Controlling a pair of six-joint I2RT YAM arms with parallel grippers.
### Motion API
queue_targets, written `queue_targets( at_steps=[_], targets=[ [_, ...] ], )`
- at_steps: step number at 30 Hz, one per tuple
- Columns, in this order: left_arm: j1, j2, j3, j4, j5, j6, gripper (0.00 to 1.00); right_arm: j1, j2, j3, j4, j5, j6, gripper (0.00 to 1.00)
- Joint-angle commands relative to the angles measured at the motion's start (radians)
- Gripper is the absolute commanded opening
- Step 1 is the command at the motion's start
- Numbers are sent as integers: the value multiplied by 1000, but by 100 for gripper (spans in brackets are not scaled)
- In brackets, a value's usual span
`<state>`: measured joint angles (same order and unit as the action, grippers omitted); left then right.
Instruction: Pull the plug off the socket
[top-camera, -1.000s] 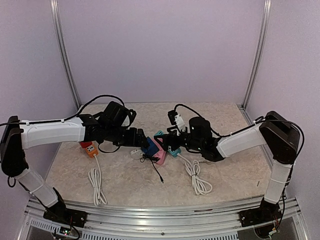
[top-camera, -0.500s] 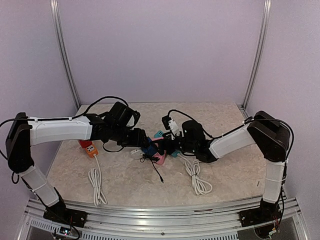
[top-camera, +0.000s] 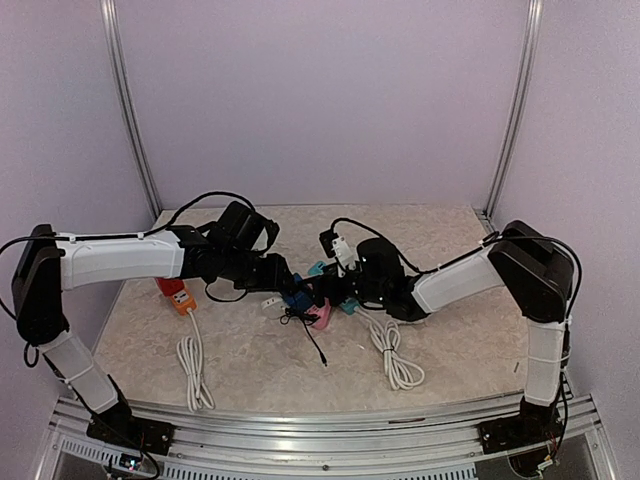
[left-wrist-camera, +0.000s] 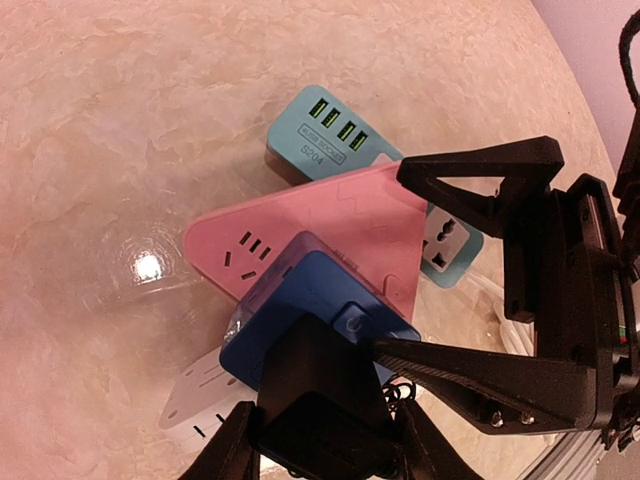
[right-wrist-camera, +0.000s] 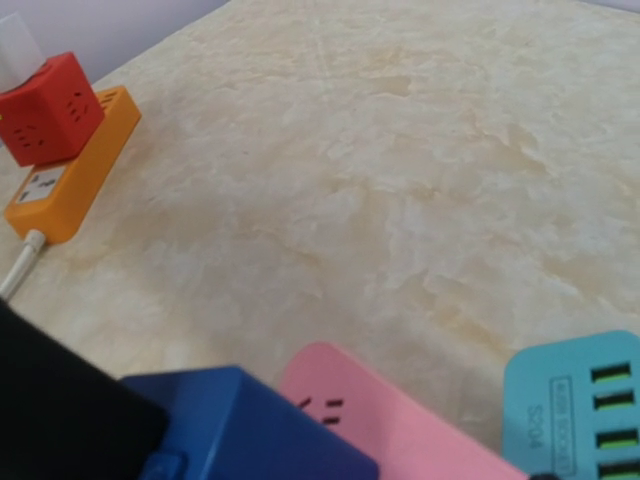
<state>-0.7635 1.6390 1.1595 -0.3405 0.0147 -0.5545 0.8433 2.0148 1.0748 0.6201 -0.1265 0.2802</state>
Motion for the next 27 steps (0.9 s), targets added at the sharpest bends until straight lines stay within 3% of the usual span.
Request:
queue_targets(
  at_steps=[1,27],
  targets=[
    [-2,15,29,5,40,-13,35,14,40,21,-63,28,0,88],
    [-22,-29,146,-59,128,-215,9,46,96,92,-255,205,-44,83]
  ],
)
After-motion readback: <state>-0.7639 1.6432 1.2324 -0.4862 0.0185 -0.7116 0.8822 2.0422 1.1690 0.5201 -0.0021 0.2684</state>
